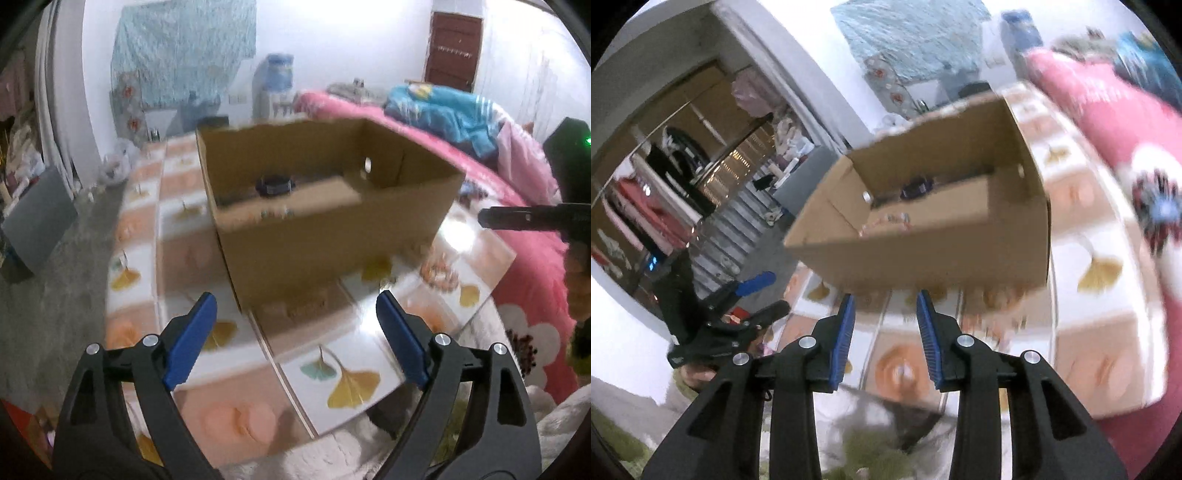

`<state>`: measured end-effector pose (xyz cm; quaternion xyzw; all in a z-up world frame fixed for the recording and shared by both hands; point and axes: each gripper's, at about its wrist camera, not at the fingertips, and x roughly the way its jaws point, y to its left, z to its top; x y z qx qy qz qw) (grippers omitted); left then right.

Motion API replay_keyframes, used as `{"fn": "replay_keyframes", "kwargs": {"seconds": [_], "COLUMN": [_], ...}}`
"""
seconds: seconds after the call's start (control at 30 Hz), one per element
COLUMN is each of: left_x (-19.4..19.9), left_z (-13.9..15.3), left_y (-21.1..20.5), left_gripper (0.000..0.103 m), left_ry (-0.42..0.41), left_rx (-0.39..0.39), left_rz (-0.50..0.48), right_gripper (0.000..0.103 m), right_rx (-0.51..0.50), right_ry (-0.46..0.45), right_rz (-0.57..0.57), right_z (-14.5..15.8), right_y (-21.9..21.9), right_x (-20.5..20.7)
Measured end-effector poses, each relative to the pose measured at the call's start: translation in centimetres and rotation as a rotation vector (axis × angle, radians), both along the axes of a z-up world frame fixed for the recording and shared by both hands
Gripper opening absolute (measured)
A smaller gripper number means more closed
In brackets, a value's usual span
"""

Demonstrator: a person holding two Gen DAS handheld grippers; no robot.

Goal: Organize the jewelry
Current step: 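Withdraw the right tool from the box toward the remaining jewelry, then move the left tool to the silver clip while the right tool approaches the silver chain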

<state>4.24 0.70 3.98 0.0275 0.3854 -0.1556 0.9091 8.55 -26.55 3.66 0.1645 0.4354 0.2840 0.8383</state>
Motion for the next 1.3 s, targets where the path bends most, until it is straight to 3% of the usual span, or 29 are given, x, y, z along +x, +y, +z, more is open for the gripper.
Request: {"fn": "replay_keyframes", "kwargs": {"seconds": [0.17,0.3,0.5,0.7,0.93,1.17,1.3], "left_x": [0.6,2.3,5.9,7.6,6.5,4.9,4.7], "left_z": [-2.5,-2.6,-2.5,-2.5,-4.0,-7.4,-7.7], "left_y": [-0.7,-0.2,1.8,1.8,0.9,-2.7,-3.4], "left_gripper": [0.084,0.084,0.085,0.086,0.087,0.088,0.093], "left_ry": [0.053,0.026,0.028,0.009,0.063,0.157,0.149], "left_rx": [0.017,0.077,0.053,0.059,0.015,0.104,0.104], "left_rz": [0.006,0.069,0.184,0.200,0.149,0.046,0.051], "right_gripper": [0.034,0.034,0.034,0.034,0.035,0.035,0.034], "right_rx": [-0.015,-0.042,-0.056,-0.051,-0.153,-0.246,-0.312], "right_ry": [0.064,0.068,0.080,0.053,0.007,0.047,0.066], "right_rz": [-0.045,-0.108,-0.171,-0.176,-0.195,-0.198,-0.159], "right_z": [-3.0,-3.0,-3.0,-2.5,-2.0,-4.4,-6.0], "right_y": [0.2,-0.1,-0.1,-0.2,-1.7,-3.3,-2.5], "right_x": [0.4,2.8,6.4,7.9,4.7,0.8,-0.1]}}
